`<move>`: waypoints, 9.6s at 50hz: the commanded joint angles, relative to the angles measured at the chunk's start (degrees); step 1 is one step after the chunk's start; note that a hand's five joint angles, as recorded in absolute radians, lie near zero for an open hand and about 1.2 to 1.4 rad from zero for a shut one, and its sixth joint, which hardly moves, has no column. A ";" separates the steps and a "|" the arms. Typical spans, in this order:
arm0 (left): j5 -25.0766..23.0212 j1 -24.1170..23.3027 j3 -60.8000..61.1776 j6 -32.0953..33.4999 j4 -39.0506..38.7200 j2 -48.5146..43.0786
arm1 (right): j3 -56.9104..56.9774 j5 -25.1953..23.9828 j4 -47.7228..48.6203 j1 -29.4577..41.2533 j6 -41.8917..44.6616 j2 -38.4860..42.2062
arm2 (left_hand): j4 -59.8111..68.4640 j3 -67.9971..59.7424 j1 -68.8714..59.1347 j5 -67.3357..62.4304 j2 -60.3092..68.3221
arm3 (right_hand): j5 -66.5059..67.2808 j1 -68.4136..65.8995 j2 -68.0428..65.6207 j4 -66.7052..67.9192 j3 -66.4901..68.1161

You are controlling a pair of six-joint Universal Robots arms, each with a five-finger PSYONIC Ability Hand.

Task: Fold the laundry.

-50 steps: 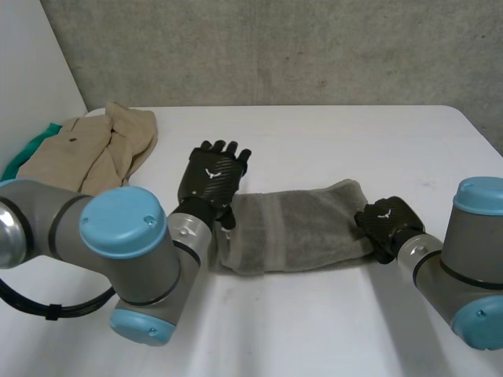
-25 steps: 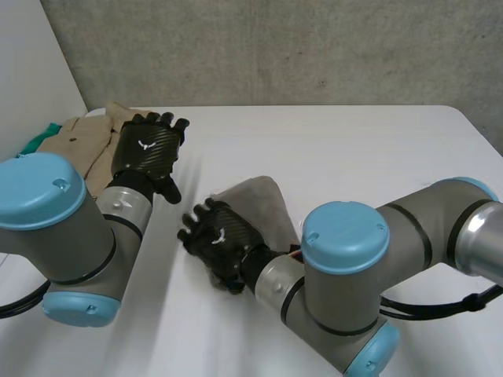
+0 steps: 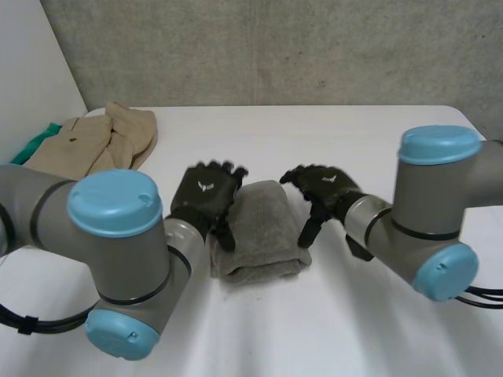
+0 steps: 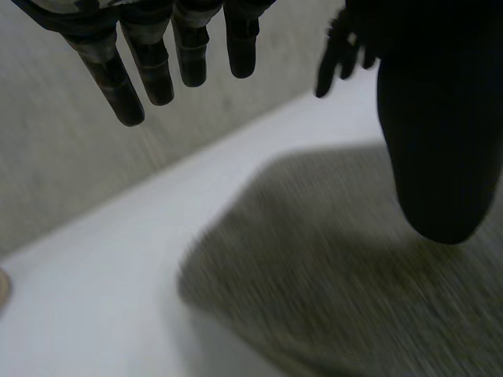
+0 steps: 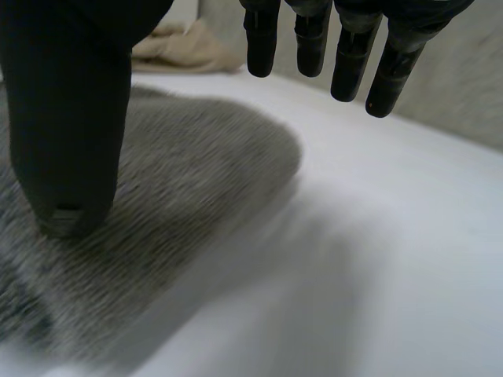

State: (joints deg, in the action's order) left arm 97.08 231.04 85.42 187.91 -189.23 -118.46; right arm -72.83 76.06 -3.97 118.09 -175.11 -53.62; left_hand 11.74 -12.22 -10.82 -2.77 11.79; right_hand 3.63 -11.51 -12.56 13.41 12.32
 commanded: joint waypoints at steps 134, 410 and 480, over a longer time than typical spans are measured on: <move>-27.91 6.52 -13.52 5.54 18.37 8.77 | 50.79 15.41 -14.58 -39.43 42.20 27.11 | -1.52 2.00 0.60 2.56 -1.57 | -3.63 1.51 2.56 -3.41 -2.32; -0.93 -3.41 5.02 4.04 -1.58 -4.32 | -16.04 -15.51 -5.01 -21.86 37.13 -9.76 | 14.12 -13.64 -15.04 -13.08 14.07 | 3.68 -5.80 -4.75 3.91 4.99; -1.81 8.37 -22.83 12.66 -3.16 9.05 | 39.86 2.42 -16.78 -10.34 26.75 -6.24 | 68.26 -67.78 -69.18 -67.23 68.21 | 66.37 -68.49 -67.44 66.59 67.68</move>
State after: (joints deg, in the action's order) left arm 95.98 236.84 64.42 200.57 -191.61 -99.12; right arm -35.84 75.10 -21.32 104.73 -148.95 -69.19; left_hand 68.86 -68.35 -65.44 -56.85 68.69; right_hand 56.89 -56.81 -67.19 68.20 67.33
